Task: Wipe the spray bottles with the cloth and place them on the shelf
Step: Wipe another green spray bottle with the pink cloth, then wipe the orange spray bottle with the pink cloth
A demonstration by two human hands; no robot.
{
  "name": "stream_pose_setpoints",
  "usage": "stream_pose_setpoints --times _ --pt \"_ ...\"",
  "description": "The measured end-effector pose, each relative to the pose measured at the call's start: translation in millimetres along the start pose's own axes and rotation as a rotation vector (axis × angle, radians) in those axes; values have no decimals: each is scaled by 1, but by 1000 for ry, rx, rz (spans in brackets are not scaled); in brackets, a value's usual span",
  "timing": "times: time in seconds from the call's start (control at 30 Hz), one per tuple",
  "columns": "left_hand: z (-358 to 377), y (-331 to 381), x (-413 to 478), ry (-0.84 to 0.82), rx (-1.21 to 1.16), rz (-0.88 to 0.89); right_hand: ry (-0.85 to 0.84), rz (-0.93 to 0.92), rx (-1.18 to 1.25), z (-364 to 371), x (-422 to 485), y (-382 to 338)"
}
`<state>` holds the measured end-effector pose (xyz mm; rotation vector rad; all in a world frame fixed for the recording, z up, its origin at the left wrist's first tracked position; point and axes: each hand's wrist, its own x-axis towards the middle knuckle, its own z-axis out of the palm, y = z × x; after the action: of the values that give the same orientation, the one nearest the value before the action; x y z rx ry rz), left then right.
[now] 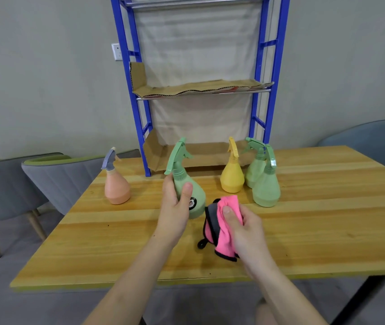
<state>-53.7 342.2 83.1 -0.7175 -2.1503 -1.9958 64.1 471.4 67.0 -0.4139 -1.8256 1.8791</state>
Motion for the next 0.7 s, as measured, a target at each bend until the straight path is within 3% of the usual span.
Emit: stream_pose_setpoints --times 0.13,0.37,0.7 --pt "23 -17 6 23 37 -129 99 -31 -48 -19 11 -5" --pt "72 -35 17 -113 150 -83 252 -23 57 -53 27 -13" --pt "125 -44 46 -103 305 -79 348 -84 110 -85 37 1"
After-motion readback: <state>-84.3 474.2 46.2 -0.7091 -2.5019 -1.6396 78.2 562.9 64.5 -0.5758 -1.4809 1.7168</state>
